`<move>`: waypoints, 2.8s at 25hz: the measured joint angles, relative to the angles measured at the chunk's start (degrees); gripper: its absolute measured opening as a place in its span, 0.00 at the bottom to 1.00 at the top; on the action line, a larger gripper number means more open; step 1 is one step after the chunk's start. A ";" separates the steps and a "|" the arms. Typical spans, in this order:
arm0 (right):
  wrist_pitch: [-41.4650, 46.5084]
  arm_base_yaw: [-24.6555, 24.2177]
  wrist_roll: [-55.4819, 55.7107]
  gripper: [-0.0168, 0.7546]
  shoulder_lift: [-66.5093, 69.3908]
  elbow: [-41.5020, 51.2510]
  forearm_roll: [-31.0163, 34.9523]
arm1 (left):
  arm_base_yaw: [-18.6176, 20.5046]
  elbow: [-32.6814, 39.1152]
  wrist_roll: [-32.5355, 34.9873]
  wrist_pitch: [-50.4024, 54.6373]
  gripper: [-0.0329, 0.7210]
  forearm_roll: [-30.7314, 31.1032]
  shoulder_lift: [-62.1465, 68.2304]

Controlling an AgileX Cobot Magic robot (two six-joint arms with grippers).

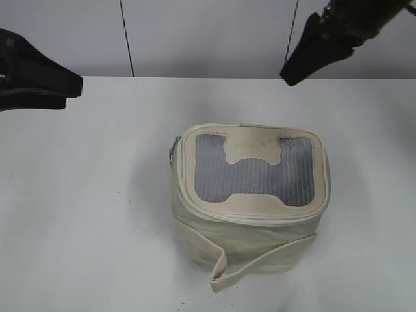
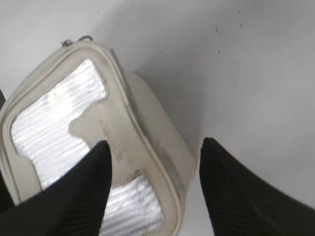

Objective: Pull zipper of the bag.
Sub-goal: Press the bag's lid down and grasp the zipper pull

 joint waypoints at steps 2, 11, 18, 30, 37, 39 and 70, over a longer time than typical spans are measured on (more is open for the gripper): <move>0.07 1.35 -0.11 0.60 4.64 -4.25 0.30 | 0.00 -1.42 1.05 2.13 0.59 -0.05 2.86; 0.18 9.81 -0.11 0.60 16.69 -12.52 1.33 | -6.98 -8.19 6.24 7.25 0.59 4.50 13.27; 0.41 11.78 -0.16 0.60 17.73 -12.56 -0.40 | -13.45 -11.95 6.64 2.42 0.59 12.89 14.97; 0.45 11.72 -0.29 0.58 21.19 -12.64 -0.68 | -16.02 -12.39 6.94 -3.04 0.59 18.95 15.35; 0.96 11.72 -1.39 0.36 21.81 -12.69 0.32 | -17.62 -12.39 8.51 -4.58 0.59 20.29 15.35; 1.15 11.72 -1.48 0.28 21.81 -12.69 0.47 | -19.57 -12.39 8.78 -5.08 0.59 21.15 15.37; 1.67 11.72 -1.53 0.08 21.81 -12.69 0.51 | -32.07 -12.39 15.67 -23.13 0.78 44.45 15.41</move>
